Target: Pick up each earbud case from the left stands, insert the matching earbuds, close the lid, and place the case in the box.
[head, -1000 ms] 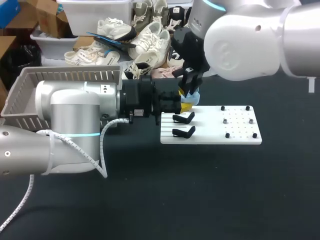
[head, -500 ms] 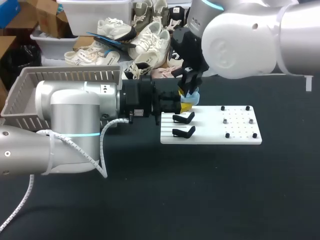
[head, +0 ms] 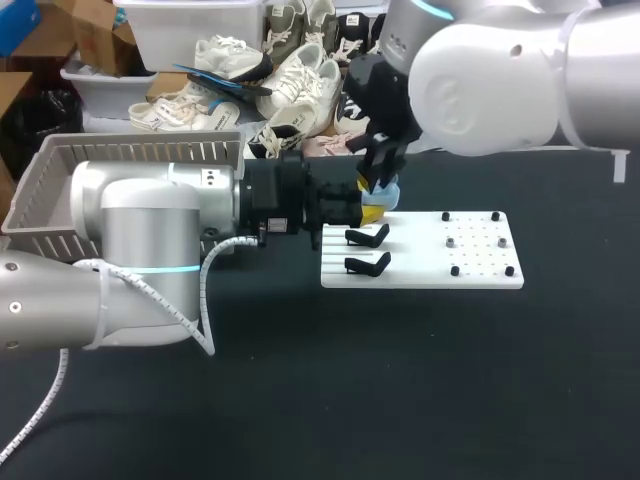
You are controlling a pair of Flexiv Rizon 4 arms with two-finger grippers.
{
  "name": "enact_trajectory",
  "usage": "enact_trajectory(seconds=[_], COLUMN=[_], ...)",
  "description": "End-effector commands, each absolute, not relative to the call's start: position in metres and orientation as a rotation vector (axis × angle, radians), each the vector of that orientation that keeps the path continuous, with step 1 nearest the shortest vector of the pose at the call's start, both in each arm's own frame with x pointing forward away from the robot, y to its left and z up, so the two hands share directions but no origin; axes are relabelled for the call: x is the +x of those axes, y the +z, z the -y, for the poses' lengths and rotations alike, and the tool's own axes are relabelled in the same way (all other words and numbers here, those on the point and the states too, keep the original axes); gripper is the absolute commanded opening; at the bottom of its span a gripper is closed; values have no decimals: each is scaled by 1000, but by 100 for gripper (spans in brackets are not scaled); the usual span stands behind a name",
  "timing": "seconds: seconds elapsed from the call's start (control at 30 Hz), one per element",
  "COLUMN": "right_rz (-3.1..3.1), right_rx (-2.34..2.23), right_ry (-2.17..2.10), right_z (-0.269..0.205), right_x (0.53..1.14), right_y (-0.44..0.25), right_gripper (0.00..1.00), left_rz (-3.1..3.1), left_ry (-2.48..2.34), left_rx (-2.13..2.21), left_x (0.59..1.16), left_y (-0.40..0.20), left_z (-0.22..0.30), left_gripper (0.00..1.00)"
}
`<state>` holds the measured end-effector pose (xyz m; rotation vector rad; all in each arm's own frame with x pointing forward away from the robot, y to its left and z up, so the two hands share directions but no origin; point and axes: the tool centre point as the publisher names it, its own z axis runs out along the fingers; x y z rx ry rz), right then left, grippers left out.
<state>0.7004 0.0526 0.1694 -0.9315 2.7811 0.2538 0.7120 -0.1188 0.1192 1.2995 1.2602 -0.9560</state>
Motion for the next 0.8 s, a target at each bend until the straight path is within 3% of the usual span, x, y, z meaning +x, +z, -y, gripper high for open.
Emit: enact_trajectory(seconds=[0.03,0.8], right_rz=[-2778,-2732], right_rx=[-922,-791], right_ry=[255,263], right_z=[-50,-26], right_x=[699,710], right_y=[169,203], right_gripper=[24,21], left_rz=[-1258,-1258], left_ry=[-956,-956], left_rx=[1298,1298], left_x=[711,711], left_y=[119,119], left_z=[119,119], left_gripper=[0,0])
